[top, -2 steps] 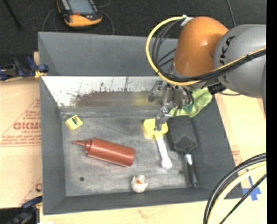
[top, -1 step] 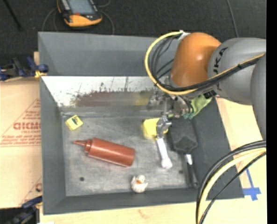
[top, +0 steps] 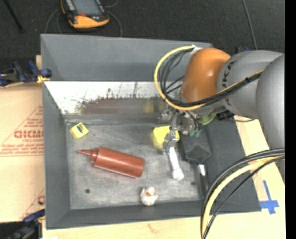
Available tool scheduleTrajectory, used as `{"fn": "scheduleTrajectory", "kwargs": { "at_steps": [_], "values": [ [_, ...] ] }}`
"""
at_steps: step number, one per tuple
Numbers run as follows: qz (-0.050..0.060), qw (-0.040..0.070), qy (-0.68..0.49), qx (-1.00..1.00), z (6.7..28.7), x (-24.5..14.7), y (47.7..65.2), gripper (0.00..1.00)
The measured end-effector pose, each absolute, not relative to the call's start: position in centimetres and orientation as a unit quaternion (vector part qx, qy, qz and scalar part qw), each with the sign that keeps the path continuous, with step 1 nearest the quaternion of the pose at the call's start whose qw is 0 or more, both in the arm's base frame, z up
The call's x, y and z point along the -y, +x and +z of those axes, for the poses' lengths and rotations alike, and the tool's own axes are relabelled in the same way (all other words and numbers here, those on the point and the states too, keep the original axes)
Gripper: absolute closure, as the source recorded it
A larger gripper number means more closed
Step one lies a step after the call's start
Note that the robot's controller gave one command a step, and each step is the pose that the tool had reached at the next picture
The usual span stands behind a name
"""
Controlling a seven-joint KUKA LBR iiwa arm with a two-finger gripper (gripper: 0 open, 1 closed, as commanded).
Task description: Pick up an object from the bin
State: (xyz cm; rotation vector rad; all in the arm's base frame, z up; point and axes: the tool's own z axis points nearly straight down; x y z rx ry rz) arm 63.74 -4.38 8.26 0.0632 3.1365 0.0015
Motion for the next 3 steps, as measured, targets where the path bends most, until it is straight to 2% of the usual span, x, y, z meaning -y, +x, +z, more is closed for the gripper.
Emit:
{"fn": "scheduleTrajectory", "kwargs": {
  "at_steps": [1,2,3],
  "values": [
    [0.002,0.002,-0.067,-0.998,7.4,8.7,62.6,0.00],
    [0.000,0.004,-0.023,-1.000,8.7,8.2,62.8,0.00],
    [-0.003,0.005,-0.084,-0.996,7.6,5.4,64.6,1.00]
  ]
}}
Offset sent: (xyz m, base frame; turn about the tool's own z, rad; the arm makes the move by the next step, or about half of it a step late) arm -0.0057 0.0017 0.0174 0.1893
